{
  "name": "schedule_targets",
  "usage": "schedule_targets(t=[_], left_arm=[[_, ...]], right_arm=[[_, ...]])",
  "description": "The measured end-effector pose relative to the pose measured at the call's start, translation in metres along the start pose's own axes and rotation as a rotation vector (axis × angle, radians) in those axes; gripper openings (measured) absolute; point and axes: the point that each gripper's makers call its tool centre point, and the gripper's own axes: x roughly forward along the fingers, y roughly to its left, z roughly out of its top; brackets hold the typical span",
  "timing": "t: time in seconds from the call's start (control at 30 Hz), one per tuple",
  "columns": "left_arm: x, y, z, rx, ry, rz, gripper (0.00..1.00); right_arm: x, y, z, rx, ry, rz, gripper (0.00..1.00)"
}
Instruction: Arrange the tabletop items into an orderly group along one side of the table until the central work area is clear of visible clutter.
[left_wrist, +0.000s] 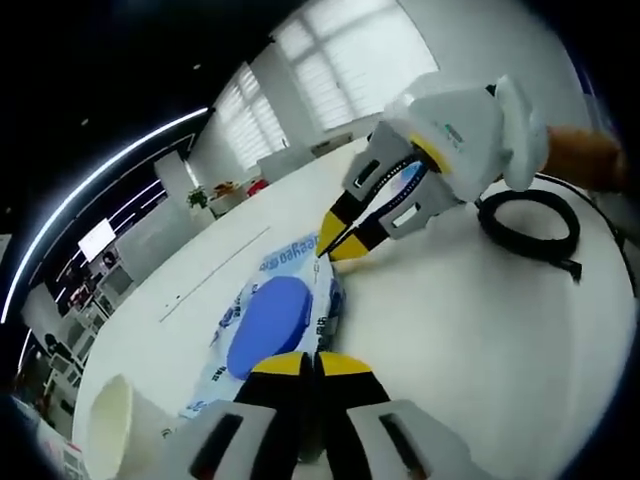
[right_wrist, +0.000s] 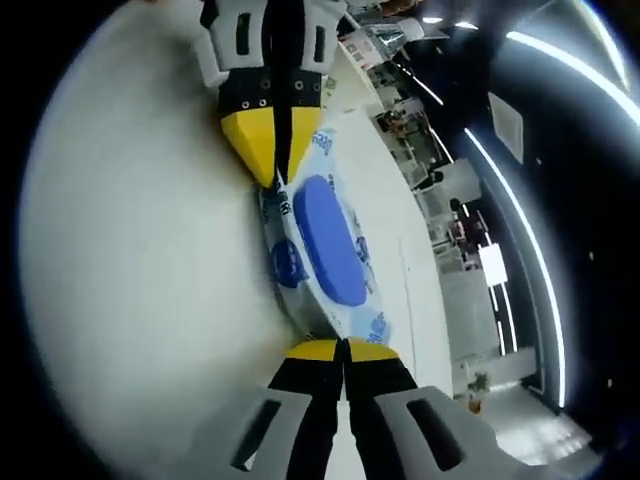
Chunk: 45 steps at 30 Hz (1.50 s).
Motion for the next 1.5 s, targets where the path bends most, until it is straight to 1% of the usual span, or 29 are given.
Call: schedule_targets(t=[0.1, 0.27, 0.33, 0.63, 0.97, 1.07, 1.27, 1.5], left_arm=[[-0.003, 0.002, 0.003, 0.002, -0.012, 0.008, 0.00], [-0.010, 0.008, 0.016, 0.016, -0.049, 0.041, 0.00], [-0.012, 0.010, 0.019, 0.022, -0.057, 0.050, 0.00], [-0.019, 0.015, 0.026, 0.033, -0.071, 0.066, 0.00], [-0.029, 0.024, 0.039, 0.042, -0.093, 0.087, 0.00], [-0.034, 0.029, 0.048, 0.050, -0.103, 0.092, 0.00], [-0.039, 0.031, 0.059, 0.070, -0.113, 0.102, 0.00], [-0.042, 0.031, 0.069, 0.086, -0.127, 0.100, 0.00]], right_arm=[[-0.004, -0.006, 0.002, -0.004, -0.007, -0.028, 0.00], [-0.015, -0.024, 0.007, -0.001, -0.017, -0.110, 0.00], [-0.019, -0.029, 0.009, -0.006, -0.017, -0.128, 0.00], [-0.027, -0.040, 0.017, -0.022, -0.015, -0.158, 0.00], [-0.039, -0.058, 0.026, -0.043, -0.017, -0.207, 0.00], [-0.043, -0.065, 0.025, -0.050, -0.018, -0.215, 0.00], [-0.054, -0.073, 0.028, -0.050, -0.017, -0.238, 0.00], [-0.067, -0.074, 0.028, -0.053, -0.011, -0.257, 0.00]])
